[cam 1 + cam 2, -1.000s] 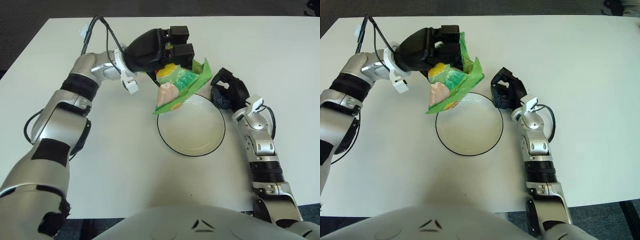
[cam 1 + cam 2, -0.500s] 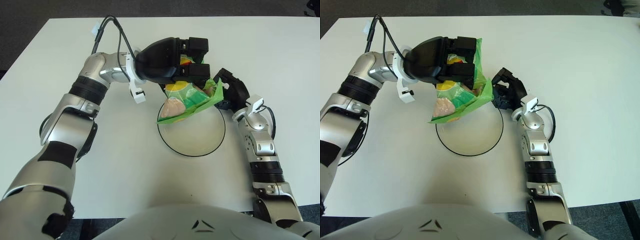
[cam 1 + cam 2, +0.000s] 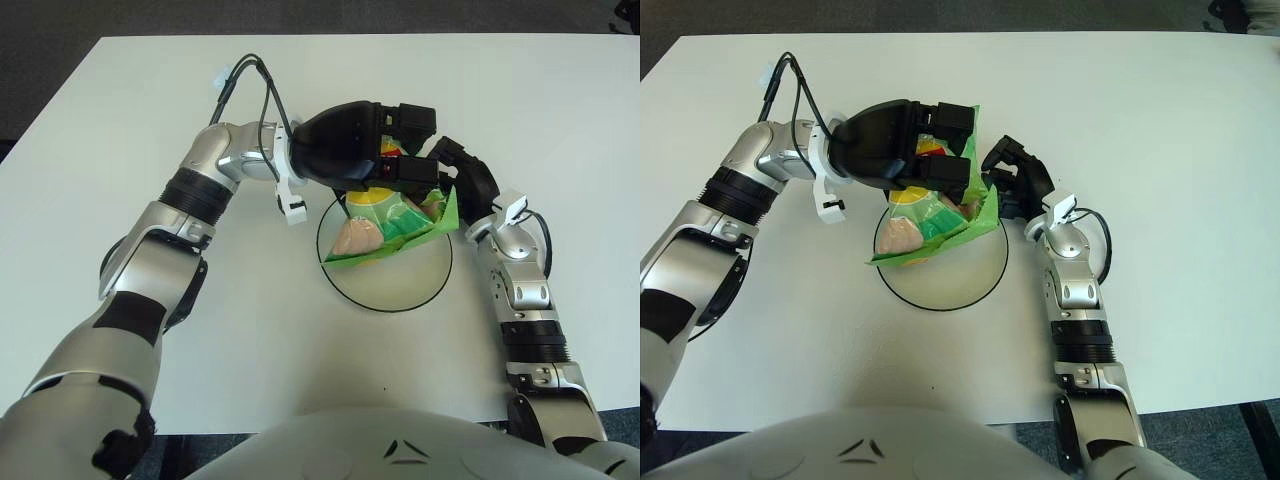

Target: Put the snack into the plate.

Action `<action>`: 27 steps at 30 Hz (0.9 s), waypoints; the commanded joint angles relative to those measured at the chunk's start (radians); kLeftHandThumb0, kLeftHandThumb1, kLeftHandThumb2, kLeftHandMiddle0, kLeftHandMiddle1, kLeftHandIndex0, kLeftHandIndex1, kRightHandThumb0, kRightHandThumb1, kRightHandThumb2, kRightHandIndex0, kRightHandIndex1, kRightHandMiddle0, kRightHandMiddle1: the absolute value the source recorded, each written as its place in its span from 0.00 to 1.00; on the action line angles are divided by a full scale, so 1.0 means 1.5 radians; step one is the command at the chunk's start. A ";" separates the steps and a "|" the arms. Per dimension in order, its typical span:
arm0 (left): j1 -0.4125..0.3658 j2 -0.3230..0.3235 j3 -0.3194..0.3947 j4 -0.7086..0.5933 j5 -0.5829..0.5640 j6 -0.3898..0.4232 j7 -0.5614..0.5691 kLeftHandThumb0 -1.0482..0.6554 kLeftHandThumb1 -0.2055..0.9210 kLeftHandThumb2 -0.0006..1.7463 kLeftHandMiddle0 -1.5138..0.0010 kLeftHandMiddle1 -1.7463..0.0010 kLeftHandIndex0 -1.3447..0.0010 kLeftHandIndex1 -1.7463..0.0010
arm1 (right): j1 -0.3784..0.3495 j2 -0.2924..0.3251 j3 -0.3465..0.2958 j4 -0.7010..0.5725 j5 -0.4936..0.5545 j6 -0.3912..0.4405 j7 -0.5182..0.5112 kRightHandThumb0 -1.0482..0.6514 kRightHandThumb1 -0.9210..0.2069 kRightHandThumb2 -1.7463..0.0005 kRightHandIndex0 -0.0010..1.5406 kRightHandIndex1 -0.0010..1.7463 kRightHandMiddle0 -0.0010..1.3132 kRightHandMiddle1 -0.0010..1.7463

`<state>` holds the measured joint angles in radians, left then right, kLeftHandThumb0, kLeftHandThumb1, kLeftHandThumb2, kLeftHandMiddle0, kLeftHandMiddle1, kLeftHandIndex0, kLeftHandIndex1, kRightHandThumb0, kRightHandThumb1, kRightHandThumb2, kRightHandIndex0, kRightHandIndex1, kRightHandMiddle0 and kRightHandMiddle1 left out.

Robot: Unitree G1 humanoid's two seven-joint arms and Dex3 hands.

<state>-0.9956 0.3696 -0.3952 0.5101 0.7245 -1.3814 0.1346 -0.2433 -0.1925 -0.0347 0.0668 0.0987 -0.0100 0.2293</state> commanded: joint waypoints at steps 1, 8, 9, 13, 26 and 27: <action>-0.019 0.003 0.003 0.013 -0.024 -0.023 -0.013 0.69 0.66 0.45 0.52 0.32 0.57 0.06 | 0.064 -0.001 0.008 0.063 -0.012 0.006 0.008 0.38 0.33 0.42 0.63 1.00 0.33 1.00; -0.037 0.023 -0.025 0.040 -0.090 -0.043 -0.059 0.62 0.84 0.22 0.50 0.46 0.56 0.16 | 0.069 -0.001 0.005 0.063 -0.004 0.003 0.016 0.39 0.21 0.59 0.59 1.00 0.36 0.92; -0.040 0.026 -0.031 0.043 -0.103 -0.043 -0.068 0.62 0.87 0.19 0.51 0.46 0.55 0.17 | 0.069 -0.001 0.005 0.063 -0.003 0.004 0.017 0.39 0.18 0.63 0.58 1.00 0.36 0.90; -0.052 0.039 -0.071 0.052 -0.170 -0.034 -0.118 0.61 0.97 0.09 0.56 0.42 0.53 0.22 | 0.070 -0.001 0.003 0.060 -0.002 0.006 0.019 0.40 0.04 0.82 0.55 1.00 0.38 0.84; -0.036 0.037 -0.108 0.024 -0.291 0.018 -0.236 0.61 1.00 0.10 0.69 0.28 0.55 0.24 | 0.070 0.000 0.003 0.059 -0.003 0.006 0.020 0.40 0.00 0.87 0.54 1.00 0.39 0.82; -0.036 0.037 -0.110 0.023 -0.298 0.021 -0.243 0.61 1.00 0.11 0.70 0.27 0.56 0.23 | 0.070 0.000 0.003 0.059 -0.003 0.006 0.019 0.40 0.00 0.87 0.54 1.00 0.39 0.82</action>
<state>-1.0527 0.4249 -0.5544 0.5557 0.3068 -1.3557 -0.2092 -0.2412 -0.1997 -0.0368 0.0712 0.1006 -0.0257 0.2527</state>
